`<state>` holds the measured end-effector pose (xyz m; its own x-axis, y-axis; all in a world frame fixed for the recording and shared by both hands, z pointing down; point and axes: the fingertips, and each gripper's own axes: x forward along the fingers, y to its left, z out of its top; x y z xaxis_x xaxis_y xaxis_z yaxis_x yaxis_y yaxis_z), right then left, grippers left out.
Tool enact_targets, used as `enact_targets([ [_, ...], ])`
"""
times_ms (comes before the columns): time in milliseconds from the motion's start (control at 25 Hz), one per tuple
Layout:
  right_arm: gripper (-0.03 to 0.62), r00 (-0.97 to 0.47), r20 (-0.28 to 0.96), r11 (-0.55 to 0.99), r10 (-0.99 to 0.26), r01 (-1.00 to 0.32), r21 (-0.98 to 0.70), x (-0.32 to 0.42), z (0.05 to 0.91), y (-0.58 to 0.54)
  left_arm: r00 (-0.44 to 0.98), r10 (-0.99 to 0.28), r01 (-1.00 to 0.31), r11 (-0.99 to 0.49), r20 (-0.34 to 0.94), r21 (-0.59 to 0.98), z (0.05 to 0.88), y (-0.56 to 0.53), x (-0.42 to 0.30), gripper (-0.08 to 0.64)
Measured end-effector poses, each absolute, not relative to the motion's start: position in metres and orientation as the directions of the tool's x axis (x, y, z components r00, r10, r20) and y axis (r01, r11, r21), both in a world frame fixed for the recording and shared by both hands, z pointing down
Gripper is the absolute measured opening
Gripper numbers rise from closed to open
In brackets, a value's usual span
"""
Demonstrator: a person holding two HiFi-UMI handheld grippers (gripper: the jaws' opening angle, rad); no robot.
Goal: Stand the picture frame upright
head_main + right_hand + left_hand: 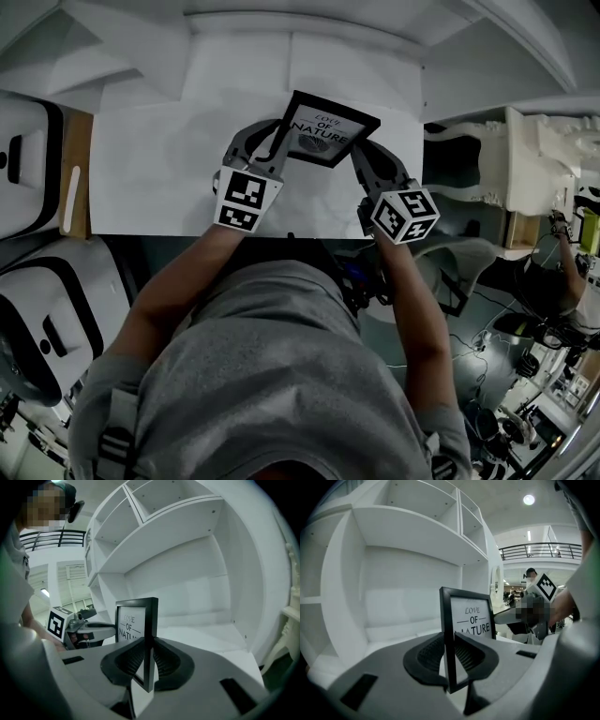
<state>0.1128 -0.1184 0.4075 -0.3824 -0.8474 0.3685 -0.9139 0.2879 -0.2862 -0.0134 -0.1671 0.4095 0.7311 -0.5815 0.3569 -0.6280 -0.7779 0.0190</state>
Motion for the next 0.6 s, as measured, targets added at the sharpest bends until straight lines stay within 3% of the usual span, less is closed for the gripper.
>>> enact_targets([
  [600,0.071,-0.329,0.336,0.253,-0.883,-0.935,-0.25,0.127,0.384,-0.145,0.772,-0.552,-0.591,-0.806,0.317,0.035,0.391,-0.183,-0.003,0.069],
])
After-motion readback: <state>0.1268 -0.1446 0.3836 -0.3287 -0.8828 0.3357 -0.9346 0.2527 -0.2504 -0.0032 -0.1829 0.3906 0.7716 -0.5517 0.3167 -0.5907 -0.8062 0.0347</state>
